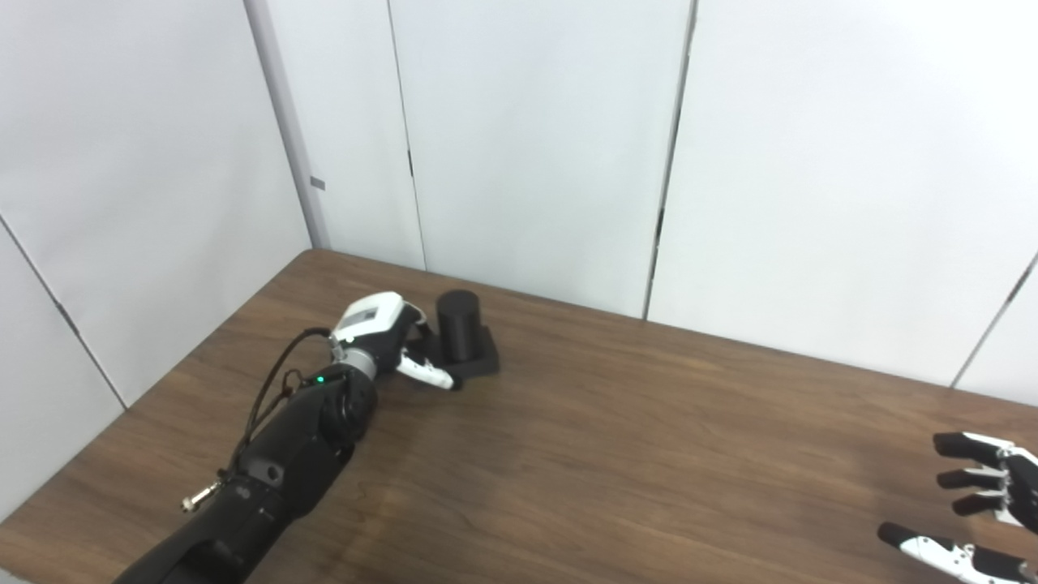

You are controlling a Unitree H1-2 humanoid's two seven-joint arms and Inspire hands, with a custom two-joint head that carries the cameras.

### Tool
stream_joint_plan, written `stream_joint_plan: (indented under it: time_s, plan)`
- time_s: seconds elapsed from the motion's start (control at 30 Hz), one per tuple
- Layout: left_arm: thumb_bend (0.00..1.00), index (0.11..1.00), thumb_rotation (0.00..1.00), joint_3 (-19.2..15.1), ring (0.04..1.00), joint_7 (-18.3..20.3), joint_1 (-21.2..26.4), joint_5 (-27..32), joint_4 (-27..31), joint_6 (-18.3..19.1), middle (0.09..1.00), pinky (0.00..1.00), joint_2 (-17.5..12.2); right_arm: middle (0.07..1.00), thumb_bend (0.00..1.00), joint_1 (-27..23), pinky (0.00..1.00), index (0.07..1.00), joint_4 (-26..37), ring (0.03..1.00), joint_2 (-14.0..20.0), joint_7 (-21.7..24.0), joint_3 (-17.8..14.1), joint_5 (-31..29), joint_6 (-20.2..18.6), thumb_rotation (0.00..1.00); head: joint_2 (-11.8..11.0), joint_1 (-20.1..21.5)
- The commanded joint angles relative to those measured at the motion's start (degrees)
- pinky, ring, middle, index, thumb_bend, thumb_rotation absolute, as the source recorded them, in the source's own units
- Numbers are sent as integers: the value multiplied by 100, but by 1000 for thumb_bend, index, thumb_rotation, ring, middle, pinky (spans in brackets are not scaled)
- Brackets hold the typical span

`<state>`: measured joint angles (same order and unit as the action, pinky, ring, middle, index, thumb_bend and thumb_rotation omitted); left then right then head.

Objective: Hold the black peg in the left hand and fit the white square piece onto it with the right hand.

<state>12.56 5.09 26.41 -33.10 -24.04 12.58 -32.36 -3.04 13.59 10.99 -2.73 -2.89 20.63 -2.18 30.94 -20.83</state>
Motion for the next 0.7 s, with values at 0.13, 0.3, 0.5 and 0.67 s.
stream_joint_plan:
  time_s: [0.13, 0.3, 0.5, 0.67]
  plan:
    - [523, 483, 55, 42, 948, -65, -151, 214, 183, -1022, 881, 946, -72, 680, 577, -183, 450, 646, 104, 579, 58, -107, -55, -16, 221, 0, 3, 6]
    - [523, 485, 60, 323, 960, -156, -208, -17, 184, -1821, 906, 930, -86, 680, 579, -184, 447, 644, 54, 582, 84, -112, -50, -12, 291, 0, 26, 45]
    - [523, 484, 62, 700, 971, -54, -212, -139, 122, -2438, 902, 942, 22, 675, 578, -191, 445, 645, 42, 575, 72, -120, -56, -17, 304, 0, 46, 125]
    - [523, 485, 68, 1124, 958, -240, -192, -557, 112, -2787, 898, 904, 156, 681, 585, -195, 458, 650, 25, 583, 64, -139, -54, 10, 297, 0, 82, 234]
